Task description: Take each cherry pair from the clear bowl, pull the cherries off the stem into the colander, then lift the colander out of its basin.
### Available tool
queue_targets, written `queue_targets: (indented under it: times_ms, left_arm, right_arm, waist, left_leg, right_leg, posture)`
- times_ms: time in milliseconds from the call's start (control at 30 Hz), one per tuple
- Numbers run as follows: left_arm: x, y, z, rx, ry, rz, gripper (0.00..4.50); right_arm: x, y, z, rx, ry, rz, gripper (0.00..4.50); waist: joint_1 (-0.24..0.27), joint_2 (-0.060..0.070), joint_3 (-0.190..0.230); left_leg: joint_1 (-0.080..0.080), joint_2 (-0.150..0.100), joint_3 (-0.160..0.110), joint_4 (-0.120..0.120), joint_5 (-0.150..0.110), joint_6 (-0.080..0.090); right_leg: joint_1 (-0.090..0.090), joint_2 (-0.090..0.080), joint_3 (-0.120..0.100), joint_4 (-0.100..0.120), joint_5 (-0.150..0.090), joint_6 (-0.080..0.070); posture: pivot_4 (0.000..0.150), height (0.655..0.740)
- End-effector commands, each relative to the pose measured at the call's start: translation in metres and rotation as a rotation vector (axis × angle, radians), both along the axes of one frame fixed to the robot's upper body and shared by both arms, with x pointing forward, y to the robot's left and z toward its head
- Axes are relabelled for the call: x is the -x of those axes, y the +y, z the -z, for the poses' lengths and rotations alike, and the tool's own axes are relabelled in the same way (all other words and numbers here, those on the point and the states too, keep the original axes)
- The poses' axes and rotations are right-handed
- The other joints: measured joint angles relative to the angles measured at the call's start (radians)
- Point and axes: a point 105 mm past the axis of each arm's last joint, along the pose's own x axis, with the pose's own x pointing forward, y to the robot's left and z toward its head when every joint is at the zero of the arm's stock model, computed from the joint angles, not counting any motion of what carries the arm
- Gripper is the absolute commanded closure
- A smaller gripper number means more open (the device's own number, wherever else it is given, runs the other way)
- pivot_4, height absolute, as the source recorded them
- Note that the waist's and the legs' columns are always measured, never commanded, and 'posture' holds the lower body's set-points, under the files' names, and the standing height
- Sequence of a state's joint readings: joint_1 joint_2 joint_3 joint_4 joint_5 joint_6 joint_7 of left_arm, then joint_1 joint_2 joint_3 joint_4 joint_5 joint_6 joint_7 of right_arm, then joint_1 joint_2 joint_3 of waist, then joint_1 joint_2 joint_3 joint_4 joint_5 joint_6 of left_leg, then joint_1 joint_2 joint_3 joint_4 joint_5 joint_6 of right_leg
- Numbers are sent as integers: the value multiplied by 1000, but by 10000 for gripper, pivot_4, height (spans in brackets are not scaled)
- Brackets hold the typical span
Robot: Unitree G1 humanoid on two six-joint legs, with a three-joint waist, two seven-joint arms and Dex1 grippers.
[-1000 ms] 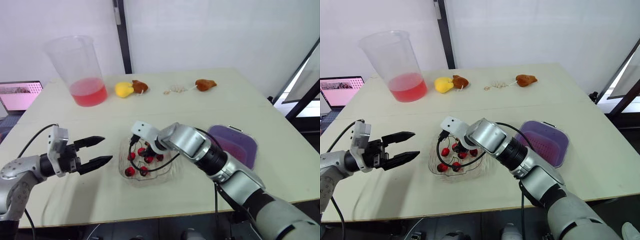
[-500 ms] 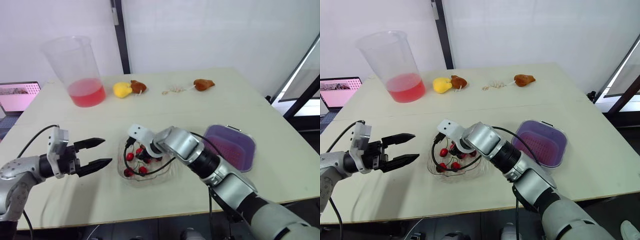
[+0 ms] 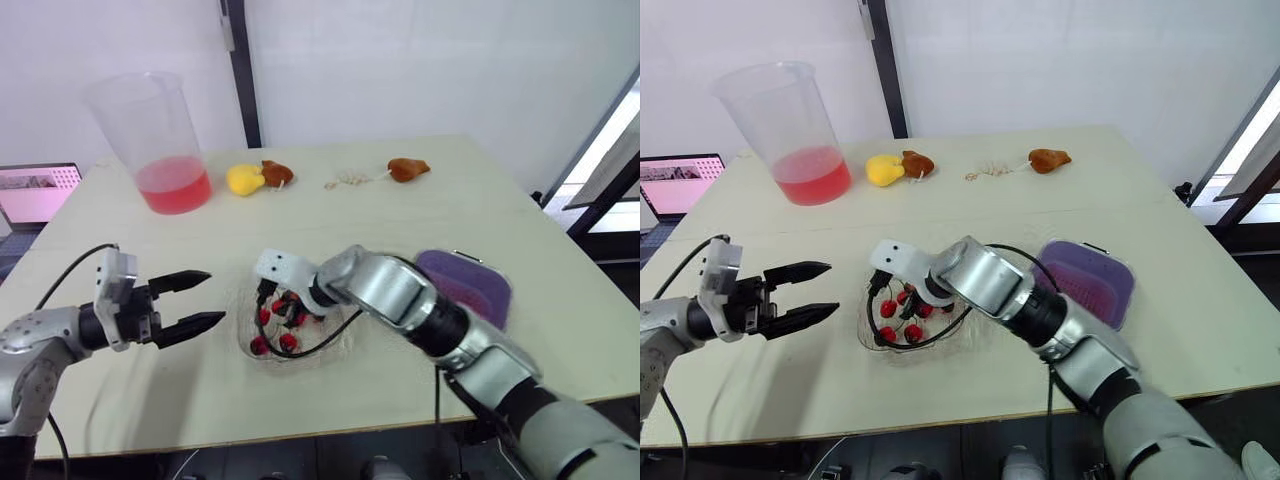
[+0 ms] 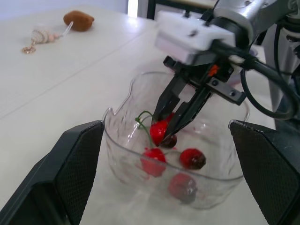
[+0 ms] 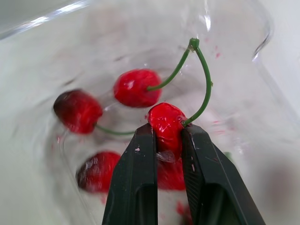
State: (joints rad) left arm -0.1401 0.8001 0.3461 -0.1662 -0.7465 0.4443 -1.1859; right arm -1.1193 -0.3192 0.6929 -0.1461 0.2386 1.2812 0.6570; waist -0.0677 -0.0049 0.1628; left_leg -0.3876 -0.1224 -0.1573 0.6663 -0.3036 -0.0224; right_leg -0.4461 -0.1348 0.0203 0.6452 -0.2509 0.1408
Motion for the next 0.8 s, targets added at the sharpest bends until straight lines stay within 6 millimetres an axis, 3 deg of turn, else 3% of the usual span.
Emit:
queue_targets:
  times_ms: [33,200,400,800]
  left_arm:
    - [0,-7,-21,74,-21,30,0]
    - [-5,-24,-41,168,-50,37,0]
    - [-19,-37,-50,313,-77,14,0]
    - [-29,-46,-67,444,-80,12,0]
  right_arm:
    - [9,8,-42,-97,-161,-103,39044]
    - [9,11,-75,-127,-496,-206,39044]
    - [9,20,-88,-185,-648,-217,39044]
    - [4,15,-86,-229,-614,-119,39044]
  waist:
    - [1,0,0]
    - [2,-1,0]
    - [-1,-1,-1]
    - [1,-2,-1]
  left_leg:
    - [0,0,0,0,0,0]
    - [0,0,0,0,0,0]
    - [0,0,0,1,0,0]
    - [0,0,0,1,0,-1]
  right_leg:
    - [0,0,0,0,0,0]
    - [0,0,0,0,0,0]
    - [0,0,0,0,0,0]
    - [0,0,0,0,0,0]
  posture:
    - [1500,7400]
    - [1500,7400]
    - [1500,7400]
    - [1500,7400]
